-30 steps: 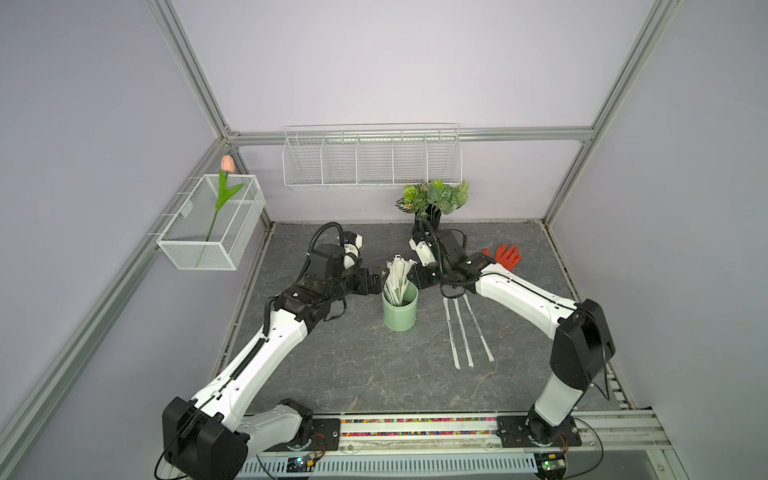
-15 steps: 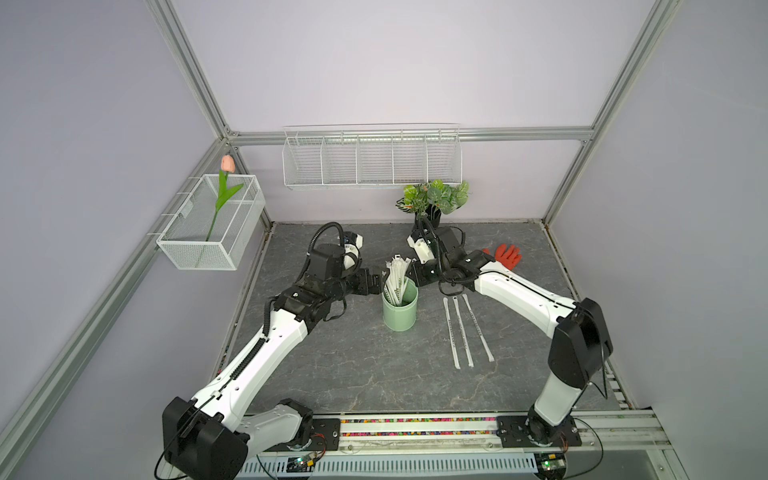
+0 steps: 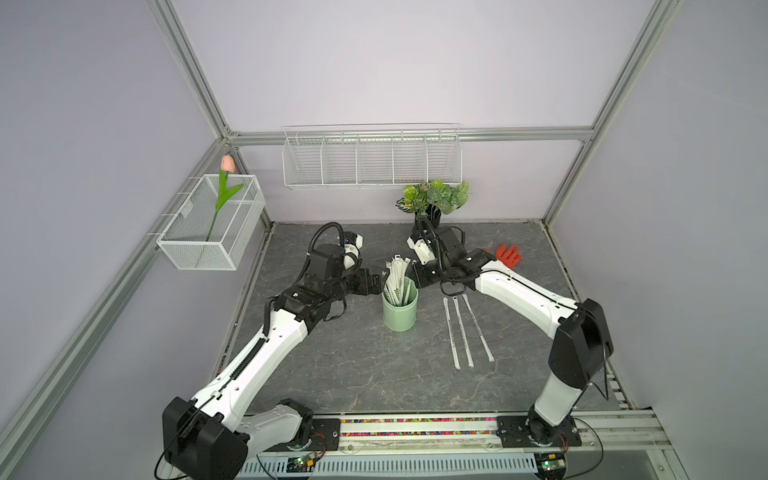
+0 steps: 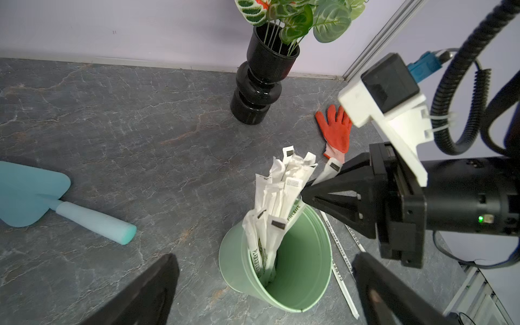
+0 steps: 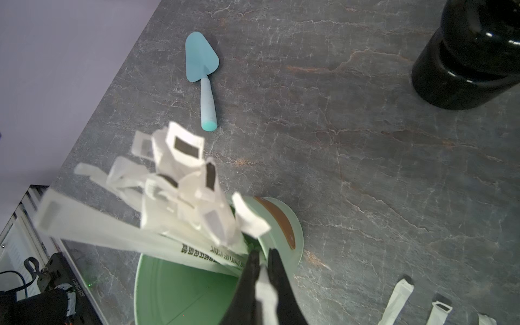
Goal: Take the straws out of the storage container
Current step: Pick up the straw from the container.
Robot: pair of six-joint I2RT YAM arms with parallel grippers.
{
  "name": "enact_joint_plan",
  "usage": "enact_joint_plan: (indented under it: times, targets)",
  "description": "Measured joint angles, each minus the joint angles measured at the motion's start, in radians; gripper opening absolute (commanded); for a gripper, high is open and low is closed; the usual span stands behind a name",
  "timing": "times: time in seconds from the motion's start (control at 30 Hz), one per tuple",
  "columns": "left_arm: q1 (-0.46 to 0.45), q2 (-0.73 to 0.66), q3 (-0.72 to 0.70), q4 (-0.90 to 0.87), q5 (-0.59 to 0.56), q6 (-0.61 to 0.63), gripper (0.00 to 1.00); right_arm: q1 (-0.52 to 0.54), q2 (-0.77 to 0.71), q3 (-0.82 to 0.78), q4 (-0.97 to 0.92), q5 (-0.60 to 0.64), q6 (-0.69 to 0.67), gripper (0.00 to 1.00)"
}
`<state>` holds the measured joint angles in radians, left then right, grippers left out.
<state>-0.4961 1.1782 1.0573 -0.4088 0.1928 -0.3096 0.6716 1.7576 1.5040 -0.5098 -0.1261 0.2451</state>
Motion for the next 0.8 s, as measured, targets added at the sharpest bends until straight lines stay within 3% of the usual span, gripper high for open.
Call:
enact_joint_plan:
  times: [0.37,0.8]
  targets:
    - [0.0,0.0,0.0,0.0,0.009,0.0,1.0,0.004,-0.126,0.013,-0.054,0.005,-0.01,0.1]
    - [0.0,0.0,0.0,0.0,0.011,0.0,1.0,-0.008,-0.292,0.229,-0.214,-0.01,-0.039,0.09]
